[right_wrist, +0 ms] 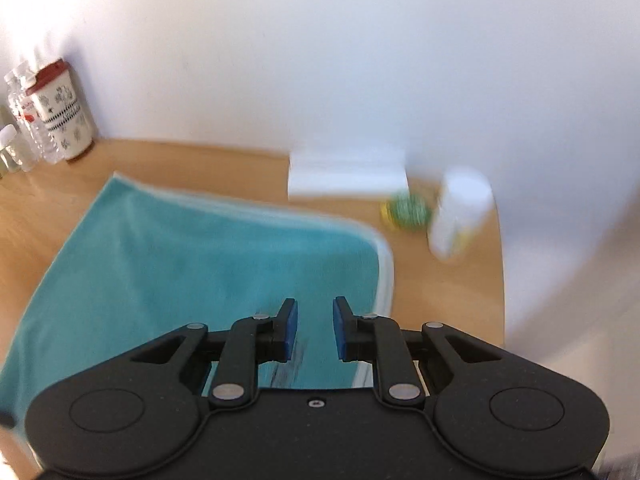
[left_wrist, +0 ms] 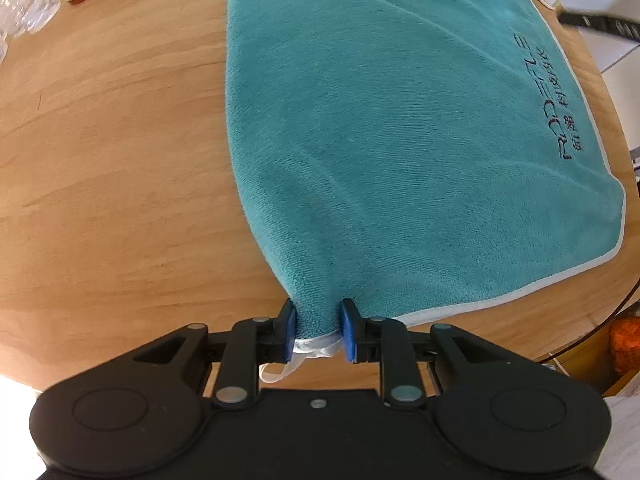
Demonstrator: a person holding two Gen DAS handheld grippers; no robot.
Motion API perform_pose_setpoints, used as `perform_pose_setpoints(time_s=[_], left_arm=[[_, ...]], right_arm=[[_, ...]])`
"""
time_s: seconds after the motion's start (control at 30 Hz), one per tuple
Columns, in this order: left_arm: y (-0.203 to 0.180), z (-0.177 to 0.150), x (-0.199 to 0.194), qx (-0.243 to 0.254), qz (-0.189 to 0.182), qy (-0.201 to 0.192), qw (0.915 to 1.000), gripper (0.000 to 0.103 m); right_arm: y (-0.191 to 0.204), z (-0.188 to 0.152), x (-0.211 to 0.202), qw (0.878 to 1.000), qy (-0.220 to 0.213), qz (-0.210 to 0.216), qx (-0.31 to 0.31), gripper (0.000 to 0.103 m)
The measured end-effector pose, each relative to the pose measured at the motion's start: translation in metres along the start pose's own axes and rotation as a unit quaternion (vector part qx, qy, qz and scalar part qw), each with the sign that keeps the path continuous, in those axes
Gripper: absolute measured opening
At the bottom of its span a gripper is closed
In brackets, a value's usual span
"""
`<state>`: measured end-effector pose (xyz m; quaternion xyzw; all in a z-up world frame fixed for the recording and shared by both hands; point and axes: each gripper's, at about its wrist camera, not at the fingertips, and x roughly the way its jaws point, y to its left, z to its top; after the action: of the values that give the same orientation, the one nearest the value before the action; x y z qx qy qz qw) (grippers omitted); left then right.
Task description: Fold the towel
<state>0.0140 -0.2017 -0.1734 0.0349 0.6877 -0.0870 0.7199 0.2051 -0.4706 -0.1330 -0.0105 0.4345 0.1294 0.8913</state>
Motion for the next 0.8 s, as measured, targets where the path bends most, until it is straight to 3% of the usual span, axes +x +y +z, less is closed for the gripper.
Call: perform_pose_setpoints(time_s=[0.1,0.13,0.33,0.43,0.5,0.57,0.67,0.8], left_arm=[[0.003,0.0,-0.001,-0.006,-0.004,0.003,1.0,0.022],[0.004,0.0,-0.001,-0.01,-0.005,0.005,0.9999,0.022],[0.005,0.015,0.005,-0.031,-0.006,0.017,0.9994,0.022],[0.004,0.02,0.011,-0.042,-0.006,0.021,0.9989,0.023],[0.007,0.015,0.01,-0.052,-0.007,0.023,0.9984,0.023],[0.012,0.014,0.01,-0.062,-0.009,0.024,0.9978,0.023],[0.02,0.014,0.009,-0.076,-0.011,0.026,0.9967,0.023],[0.025,0.017,0.008,-0.077,-0.01,0.032,0.9964,0.025]], right_arm=[[0.008,0.025,0.026,0.998,-0.001,0.051,-0.042,0.026],[0.012,0.03,0.034,0.997,-0.001,0.052,-0.059,0.03],[0.029,0.054,0.085,0.988,0.044,0.064,-0.131,0.033],[0.028,0.051,0.085,0.988,0.049,0.066,-0.129,0.033],[0.024,0.05,0.087,0.988,0.053,0.069,-0.126,0.027],[0.02,0.048,0.09,0.988,0.058,0.072,-0.123,0.007],[0.016,0.047,0.089,0.99,0.049,0.072,-0.11,0.0],[0.005,0.051,0.096,0.993,0.048,0.062,-0.091,0.0]])
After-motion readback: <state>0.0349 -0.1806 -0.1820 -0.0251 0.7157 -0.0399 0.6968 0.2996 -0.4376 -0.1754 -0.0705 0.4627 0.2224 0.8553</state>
